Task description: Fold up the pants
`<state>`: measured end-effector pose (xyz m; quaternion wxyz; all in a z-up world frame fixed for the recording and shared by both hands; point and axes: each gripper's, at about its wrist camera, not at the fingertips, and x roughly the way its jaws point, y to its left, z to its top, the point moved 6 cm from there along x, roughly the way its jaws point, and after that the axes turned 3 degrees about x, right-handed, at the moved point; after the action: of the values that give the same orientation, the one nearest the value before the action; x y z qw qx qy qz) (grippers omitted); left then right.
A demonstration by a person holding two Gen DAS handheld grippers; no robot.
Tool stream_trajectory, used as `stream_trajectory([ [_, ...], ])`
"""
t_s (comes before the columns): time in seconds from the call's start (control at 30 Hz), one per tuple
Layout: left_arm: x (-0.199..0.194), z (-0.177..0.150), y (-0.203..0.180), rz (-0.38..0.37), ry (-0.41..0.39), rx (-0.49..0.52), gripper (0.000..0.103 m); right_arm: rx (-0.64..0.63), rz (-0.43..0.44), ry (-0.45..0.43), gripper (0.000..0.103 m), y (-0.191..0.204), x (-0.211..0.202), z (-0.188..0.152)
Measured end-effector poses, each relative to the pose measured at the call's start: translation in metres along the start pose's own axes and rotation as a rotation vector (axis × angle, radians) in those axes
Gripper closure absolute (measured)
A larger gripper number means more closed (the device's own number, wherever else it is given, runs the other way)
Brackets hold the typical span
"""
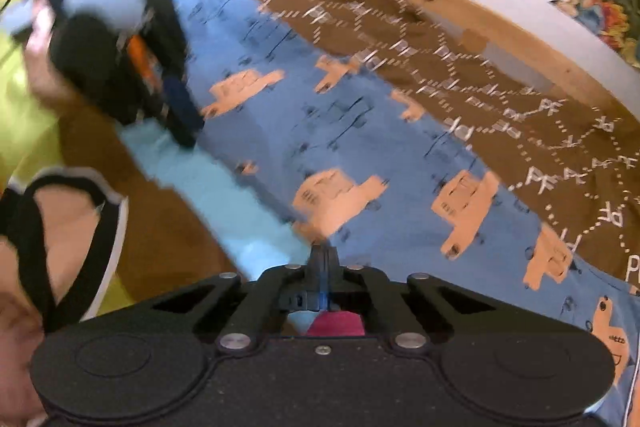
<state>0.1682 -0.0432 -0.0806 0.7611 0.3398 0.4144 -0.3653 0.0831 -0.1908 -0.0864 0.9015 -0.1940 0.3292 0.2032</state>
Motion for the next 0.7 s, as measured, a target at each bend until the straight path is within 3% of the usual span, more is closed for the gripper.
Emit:
stream_trajectory([
  [0.07, -0.010, 0.009, 0.015, -0.014, -0.038, -0.074, 0.079, 0.024, 0.013, -0.026, 0.083, -0.003, -0.007, 0.002],
  [0.1, -0.014, 0.016, 0.025, 0.003, -0.059, -0.109, 0.079, 0.063, 0.030, -0.053, 0.072, -0.007, -0.011, 0.006],
  [0.2, -0.019, 0.044, 0.060, 0.065, -0.145, -0.235, 0.075, 0.216, 0.034, -0.133, 0.054, -0.023, -0.009, 0.024],
  [0.27, -0.015, 0.062, 0.087, 0.127, -0.188, -0.360, 0.072, 0.279, 0.012, -0.130, 0.054, -0.031, 0.004, 0.028],
  [0.37, 0.000, 0.084, 0.125, 0.227, -0.187, -0.487, 0.072, 0.319, 0.039, -0.032, 0.057, -0.027, 0.030, 0.014],
  [0.47, 0.018, 0.100, 0.142, 0.213, -0.144, -0.460, 0.072, 0.284, 0.032, -0.058, 0.057, -0.019, 0.025, 0.008],
  [0.63, 0.040, 0.110, 0.137, 0.146, -0.064, -0.314, 0.072, 0.317, 0.048, -0.073, 0.055, -0.025, 0.027, 0.007],
  [0.67, 0.043, 0.112, 0.136, 0.150, -0.055, -0.308, 0.078, 0.316, 0.050, -0.073, 0.055, -0.025, 0.026, 0.007],
  [0.7, 0.044, 0.115, 0.136, 0.150, -0.050, -0.310, 0.096, 0.314, 0.051, -0.073, 0.055, -0.025, 0.027, 0.008],
])
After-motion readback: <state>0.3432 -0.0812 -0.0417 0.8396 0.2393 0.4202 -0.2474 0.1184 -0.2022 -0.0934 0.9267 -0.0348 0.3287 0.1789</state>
